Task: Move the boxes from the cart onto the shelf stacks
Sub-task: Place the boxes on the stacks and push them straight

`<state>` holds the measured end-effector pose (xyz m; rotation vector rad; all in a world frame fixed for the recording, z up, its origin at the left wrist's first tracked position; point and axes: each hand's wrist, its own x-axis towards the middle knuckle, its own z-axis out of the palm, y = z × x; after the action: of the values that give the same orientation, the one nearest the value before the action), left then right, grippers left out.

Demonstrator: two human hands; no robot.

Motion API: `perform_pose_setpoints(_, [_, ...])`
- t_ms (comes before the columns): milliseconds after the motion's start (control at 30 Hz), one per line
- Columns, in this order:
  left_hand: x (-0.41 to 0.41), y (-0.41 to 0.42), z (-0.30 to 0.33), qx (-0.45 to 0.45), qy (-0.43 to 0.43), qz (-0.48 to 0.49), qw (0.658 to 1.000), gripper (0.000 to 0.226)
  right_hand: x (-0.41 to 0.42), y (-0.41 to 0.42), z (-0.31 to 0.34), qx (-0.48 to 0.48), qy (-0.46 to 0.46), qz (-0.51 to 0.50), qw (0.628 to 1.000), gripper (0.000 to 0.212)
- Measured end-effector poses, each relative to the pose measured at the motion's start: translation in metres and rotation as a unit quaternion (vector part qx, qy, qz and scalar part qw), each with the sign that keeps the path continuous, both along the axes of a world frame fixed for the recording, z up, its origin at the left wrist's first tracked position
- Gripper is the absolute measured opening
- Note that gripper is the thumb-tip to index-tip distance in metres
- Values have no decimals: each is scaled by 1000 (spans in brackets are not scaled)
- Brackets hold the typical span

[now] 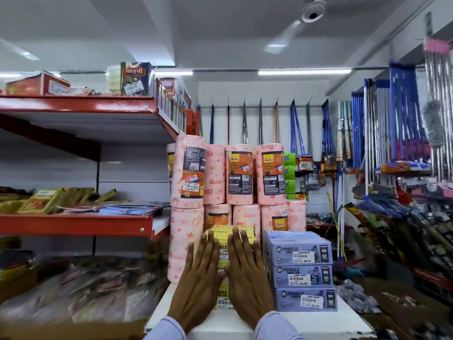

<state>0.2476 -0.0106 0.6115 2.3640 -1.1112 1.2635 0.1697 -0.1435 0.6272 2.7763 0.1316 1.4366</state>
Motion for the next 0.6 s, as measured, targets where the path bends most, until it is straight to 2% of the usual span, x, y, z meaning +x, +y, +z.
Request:
perform_pose_setpoints(333, [-5, 0, -3, -19, -4, -31, 999, 64, -13, -8, 0, 16, -41, 12, 999, 67])
perform_pose_setpoints(600, [-66, -83, 14, -16, -32, -107, 994, 66, -77, -95, 1, 32, -67, -49, 996, 59])
